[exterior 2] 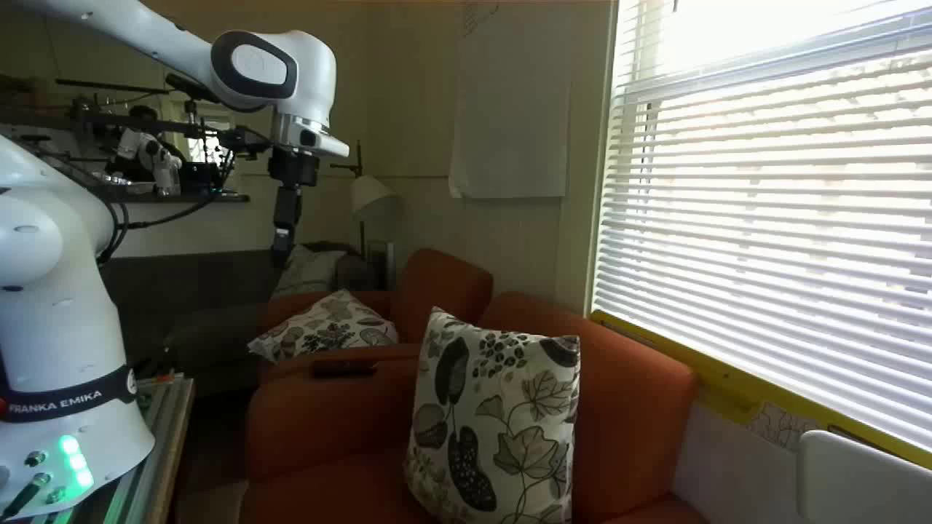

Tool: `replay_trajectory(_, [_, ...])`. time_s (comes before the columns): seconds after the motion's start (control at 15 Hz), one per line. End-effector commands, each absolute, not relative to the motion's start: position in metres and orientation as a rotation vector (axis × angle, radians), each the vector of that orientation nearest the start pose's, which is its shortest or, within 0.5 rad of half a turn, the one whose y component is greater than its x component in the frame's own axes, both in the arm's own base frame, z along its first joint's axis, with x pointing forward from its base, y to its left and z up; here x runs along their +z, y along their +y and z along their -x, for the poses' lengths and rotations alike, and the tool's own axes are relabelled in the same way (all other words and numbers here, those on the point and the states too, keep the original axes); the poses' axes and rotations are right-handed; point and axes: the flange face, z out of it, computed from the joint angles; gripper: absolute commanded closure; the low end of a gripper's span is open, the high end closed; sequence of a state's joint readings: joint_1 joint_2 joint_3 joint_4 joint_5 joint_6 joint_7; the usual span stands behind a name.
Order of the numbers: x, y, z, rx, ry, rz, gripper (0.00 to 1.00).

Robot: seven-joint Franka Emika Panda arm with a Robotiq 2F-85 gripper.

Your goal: Put the remote on the rightmost sofa arm

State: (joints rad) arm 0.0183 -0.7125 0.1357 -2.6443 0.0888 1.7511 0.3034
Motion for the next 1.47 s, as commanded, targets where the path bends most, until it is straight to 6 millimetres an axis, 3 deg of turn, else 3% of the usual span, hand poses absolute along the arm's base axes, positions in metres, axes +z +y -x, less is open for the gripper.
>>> replay_trajectory(0.0, [0.445, 0.055, -0.308, 0.286, 0.339, 3.152, 0.0])
replay_trajectory(0.27, [0.445, 0.055, -0.308, 0.285, 0.339, 3.152, 0.0])
replay_trajectory(0.6, [0.42, 0.083, -0.341, 0.207, 0.142, 3.15, 0.0])
replay_trajectory(1.0, [0.372, 0.123, -0.383, 0.069, 0.031, 3.036, 0.0])
replay_trajectory(1.27, [0.332, 0.148, -0.401, 0.061, -0.041, 2.905, 0.0])
replay_trajectory(1.4, [0.312, 0.16, -0.404, 0.137, -0.003, 2.871, 0.0])
